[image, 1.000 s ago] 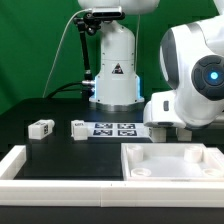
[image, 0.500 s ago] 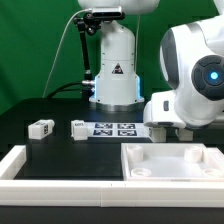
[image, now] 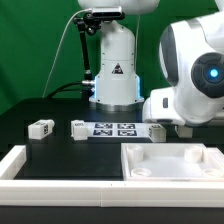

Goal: Assemble one leg

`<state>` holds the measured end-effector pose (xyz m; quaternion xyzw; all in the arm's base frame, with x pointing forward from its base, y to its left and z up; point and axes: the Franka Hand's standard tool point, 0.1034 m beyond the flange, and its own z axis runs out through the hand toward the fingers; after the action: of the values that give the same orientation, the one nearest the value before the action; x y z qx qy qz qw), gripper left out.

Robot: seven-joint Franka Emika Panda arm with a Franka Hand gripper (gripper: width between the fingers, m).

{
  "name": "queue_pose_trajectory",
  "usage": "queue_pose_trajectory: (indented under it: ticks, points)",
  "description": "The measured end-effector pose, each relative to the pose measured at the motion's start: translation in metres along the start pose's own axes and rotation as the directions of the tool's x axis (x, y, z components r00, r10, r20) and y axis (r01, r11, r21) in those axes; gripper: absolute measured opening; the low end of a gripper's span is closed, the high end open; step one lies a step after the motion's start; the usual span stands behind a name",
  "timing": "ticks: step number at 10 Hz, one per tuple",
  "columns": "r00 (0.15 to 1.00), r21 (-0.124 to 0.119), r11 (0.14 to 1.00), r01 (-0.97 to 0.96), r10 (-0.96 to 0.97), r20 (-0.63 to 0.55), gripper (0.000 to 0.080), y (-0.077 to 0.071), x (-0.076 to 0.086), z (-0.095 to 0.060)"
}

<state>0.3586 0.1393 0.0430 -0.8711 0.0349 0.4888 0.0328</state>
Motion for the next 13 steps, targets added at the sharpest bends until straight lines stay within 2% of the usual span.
queue_pose_trajectory:
  ticks: [1,3,5,6,7,8,9,10,11,12,13]
  points:
    - [1.000,0.010,1.000,-0.003,0.003,-0.003,0.0289,0.001,-0.007,-0.013]
    - [1.000,0.008,1.000,-0.008,0.008,-0.009,0.0290,0.001,-0.018,-0.030]
    - [1.000,0.010,1.000,-0.005,0.005,-0.031,0.0290,0.000,-0.015,-0.030]
    - [0.997,0.016,1.000,-0.004,0.005,-0.082,0.0290,-0.002,-0.010,-0.034]
    - [0.976,0.025,1.000,0.000,0.006,-0.215,0.0290,-0.004,-0.002,-0.041]
    - [0.941,0.028,1.000,0.009,0.001,-0.338,0.0290,-0.004,-0.003,-0.045]
    - [0.924,0.022,0.999,0.026,-0.016,-0.383,0.0290,0.000,-0.007,-0.050]
    - [0.874,0.029,0.999,0.035,-0.016,-0.485,0.0290,-0.003,-0.003,-0.072]
    - [0.820,0.033,0.999,0.043,-0.017,-0.573,0.0290,-0.004,-0.006,-0.090]
    - [0.786,0.030,0.998,0.048,-0.019,-0.618,0.0290,-0.007,-0.009,-0.102]
    - [0.686,0.027,0.998,0.061,-0.022,-0.728,0.0290,-0.013,-0.006,-0.121]
